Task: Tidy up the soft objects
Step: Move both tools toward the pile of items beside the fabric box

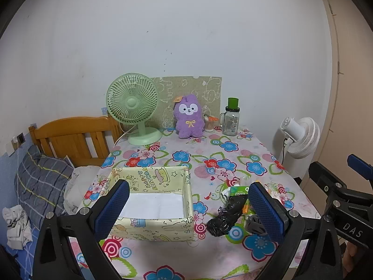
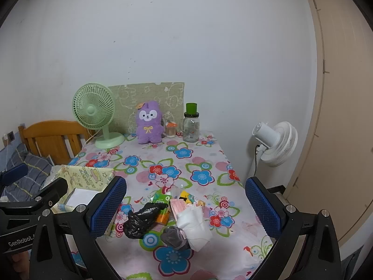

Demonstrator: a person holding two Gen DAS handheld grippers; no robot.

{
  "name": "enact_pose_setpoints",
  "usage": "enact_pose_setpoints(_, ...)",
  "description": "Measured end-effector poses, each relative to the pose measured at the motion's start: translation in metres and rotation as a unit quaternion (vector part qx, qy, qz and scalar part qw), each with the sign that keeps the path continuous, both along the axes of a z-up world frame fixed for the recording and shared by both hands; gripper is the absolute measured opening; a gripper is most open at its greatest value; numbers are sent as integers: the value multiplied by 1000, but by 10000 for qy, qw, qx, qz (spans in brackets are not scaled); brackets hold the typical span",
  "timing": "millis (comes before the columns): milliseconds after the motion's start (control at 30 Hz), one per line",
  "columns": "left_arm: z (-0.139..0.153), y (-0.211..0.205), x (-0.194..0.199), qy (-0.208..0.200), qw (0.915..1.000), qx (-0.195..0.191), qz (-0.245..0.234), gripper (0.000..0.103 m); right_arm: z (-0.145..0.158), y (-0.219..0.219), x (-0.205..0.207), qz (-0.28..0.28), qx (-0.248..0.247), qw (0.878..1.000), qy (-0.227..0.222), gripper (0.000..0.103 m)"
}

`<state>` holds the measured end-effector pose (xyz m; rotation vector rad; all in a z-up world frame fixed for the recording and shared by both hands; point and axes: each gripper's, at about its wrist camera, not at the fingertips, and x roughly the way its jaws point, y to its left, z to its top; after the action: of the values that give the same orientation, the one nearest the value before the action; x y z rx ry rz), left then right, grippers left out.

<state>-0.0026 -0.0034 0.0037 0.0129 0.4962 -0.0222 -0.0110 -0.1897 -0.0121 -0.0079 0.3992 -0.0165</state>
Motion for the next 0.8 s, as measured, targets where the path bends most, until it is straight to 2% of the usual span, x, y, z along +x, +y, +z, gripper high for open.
enact_pose_setpoints(800,1,-2,-4,-83,9999,-63,-9,103,3,-3,-4,5,32,10000,-89,103)
